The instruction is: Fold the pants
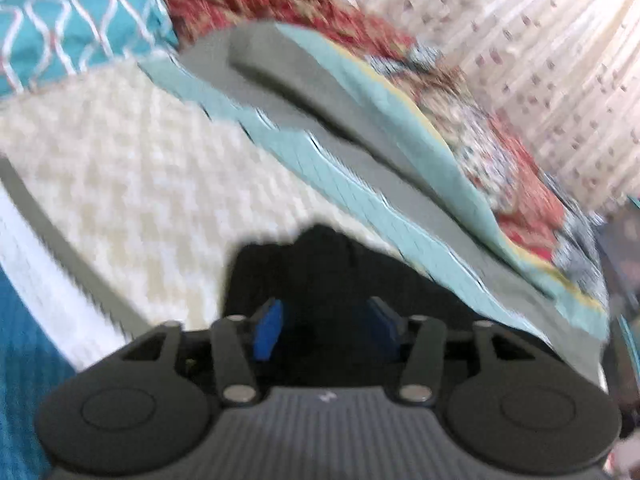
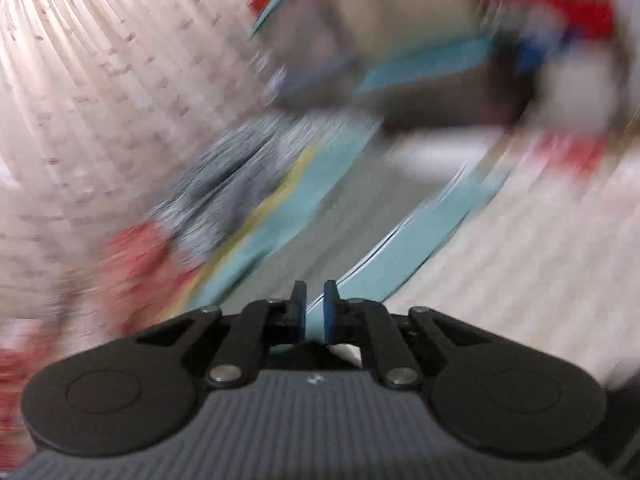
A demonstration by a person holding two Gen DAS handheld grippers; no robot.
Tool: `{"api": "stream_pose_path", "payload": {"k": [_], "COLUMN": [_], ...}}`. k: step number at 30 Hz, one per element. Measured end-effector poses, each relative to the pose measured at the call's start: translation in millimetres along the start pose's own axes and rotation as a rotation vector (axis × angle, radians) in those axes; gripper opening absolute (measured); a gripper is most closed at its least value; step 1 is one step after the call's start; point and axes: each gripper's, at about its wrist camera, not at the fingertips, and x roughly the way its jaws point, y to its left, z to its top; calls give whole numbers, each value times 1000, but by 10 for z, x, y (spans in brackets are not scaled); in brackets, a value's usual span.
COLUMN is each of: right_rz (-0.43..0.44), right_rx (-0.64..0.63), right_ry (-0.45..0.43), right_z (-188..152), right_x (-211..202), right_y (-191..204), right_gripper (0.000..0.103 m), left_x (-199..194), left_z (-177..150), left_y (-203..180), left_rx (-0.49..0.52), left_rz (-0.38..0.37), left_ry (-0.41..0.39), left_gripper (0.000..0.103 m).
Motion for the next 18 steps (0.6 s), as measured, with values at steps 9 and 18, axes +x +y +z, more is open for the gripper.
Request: {"api": "stream_pose_path", "payload": {"k": [9, 18], "right_rz": [-1, 47], "right_rx": [115, -79], "right_ry": [156, 315], "right_z": [-99, -896], "right_x": [-17, -208], "right_y": [-293, 50], "right_gripper": [41, 46], "left_x": [745, 1168], "left_z": [482, 366], "left_y": [-155, -278], "left_rx": [71, 158], "left_rz": [172, 125], "left_ry": [-14, 53], "left_gripper": [91, 6]}}
